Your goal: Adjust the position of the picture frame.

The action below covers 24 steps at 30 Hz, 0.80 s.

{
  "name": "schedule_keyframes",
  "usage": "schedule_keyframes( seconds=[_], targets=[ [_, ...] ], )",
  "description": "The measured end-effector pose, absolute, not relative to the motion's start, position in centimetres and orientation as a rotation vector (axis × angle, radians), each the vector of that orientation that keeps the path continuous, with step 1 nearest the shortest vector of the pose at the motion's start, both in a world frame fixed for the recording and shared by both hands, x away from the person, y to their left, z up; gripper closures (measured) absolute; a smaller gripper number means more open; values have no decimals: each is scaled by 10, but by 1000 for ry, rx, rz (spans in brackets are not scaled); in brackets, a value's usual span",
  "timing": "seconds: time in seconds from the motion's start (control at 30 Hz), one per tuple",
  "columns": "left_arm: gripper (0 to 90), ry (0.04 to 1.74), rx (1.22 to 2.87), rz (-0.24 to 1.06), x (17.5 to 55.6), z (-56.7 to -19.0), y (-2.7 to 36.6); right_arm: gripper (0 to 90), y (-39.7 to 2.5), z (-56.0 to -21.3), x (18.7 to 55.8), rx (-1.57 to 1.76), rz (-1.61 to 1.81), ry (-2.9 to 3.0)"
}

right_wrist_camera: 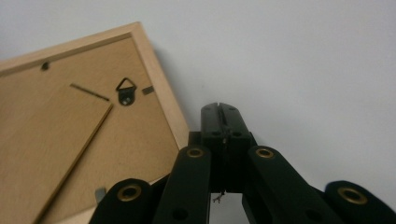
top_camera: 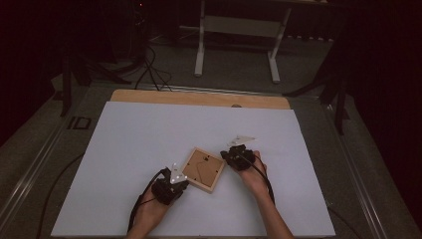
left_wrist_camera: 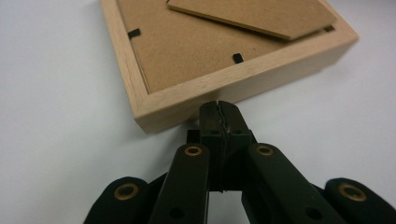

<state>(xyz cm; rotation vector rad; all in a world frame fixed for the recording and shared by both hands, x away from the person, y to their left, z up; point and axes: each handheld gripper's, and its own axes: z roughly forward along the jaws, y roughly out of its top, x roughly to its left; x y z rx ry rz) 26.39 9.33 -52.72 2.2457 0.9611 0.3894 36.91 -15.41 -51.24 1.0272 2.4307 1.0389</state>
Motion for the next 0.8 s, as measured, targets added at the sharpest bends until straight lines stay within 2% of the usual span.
schedule_keyframes(
  seconds=[0.27,0.6,0.8],
  targets=[
    [896,1028,2211,387,276,-528,101,900,-158,-513,359,1006,1003,2454],
    [896,996,2236,373,265,-526,98,900,-160,-519,337,956,990,2479],
    [896,1029,2211,373,272,-527,101,900,-163,-520,326,946,995,2470]
  ],
)
